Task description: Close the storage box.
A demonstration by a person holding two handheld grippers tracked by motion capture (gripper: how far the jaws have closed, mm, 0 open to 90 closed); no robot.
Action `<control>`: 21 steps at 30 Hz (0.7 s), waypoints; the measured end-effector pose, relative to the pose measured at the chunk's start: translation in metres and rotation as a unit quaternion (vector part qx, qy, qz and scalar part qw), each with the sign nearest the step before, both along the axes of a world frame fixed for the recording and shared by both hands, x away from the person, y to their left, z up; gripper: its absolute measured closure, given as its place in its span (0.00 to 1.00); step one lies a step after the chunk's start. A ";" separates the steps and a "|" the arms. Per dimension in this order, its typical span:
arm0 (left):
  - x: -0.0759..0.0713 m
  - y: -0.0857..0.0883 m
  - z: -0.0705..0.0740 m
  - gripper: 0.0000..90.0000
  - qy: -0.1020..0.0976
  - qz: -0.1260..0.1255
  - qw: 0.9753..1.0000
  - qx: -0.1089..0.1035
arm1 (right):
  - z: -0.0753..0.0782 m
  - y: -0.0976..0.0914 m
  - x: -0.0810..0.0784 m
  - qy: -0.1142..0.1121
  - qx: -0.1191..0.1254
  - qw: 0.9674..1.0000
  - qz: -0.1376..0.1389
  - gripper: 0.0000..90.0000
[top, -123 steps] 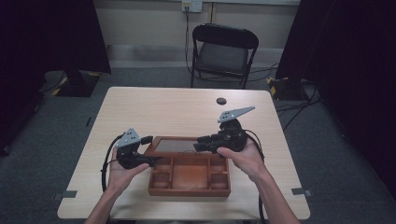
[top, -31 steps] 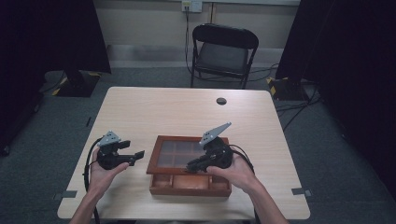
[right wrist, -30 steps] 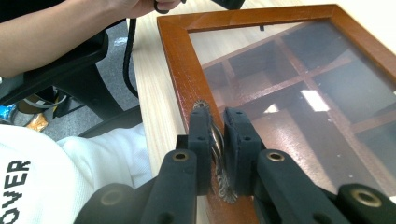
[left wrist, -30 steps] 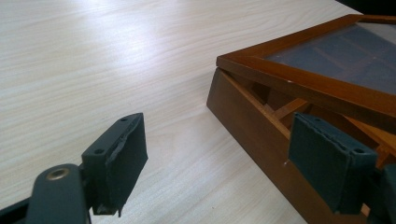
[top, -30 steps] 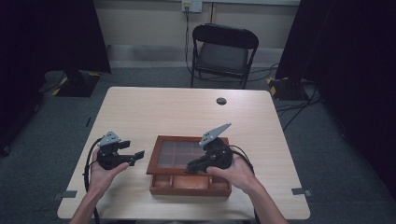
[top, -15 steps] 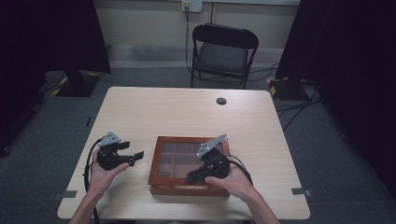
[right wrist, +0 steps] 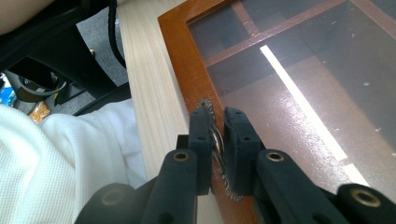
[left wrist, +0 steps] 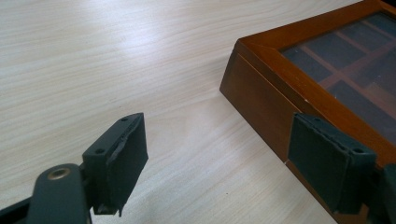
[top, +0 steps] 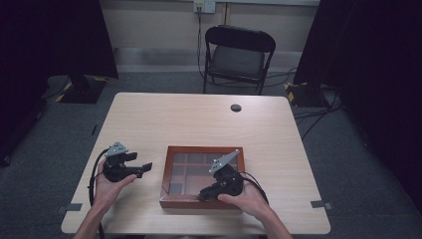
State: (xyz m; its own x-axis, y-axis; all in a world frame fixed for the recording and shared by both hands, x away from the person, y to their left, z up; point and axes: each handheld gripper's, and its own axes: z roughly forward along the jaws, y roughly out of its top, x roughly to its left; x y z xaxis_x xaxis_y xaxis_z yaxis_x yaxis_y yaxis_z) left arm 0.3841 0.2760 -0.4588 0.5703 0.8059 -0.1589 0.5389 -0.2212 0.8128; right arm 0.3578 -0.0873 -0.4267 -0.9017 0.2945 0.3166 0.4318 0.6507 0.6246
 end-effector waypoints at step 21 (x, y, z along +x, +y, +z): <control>-0.004 0.002 -0.005 0.22 0.020 -0.002 0.999 0.034 | 0.020 -0.062 0.003 -0.065 0.058 0.973 -0.212 0.36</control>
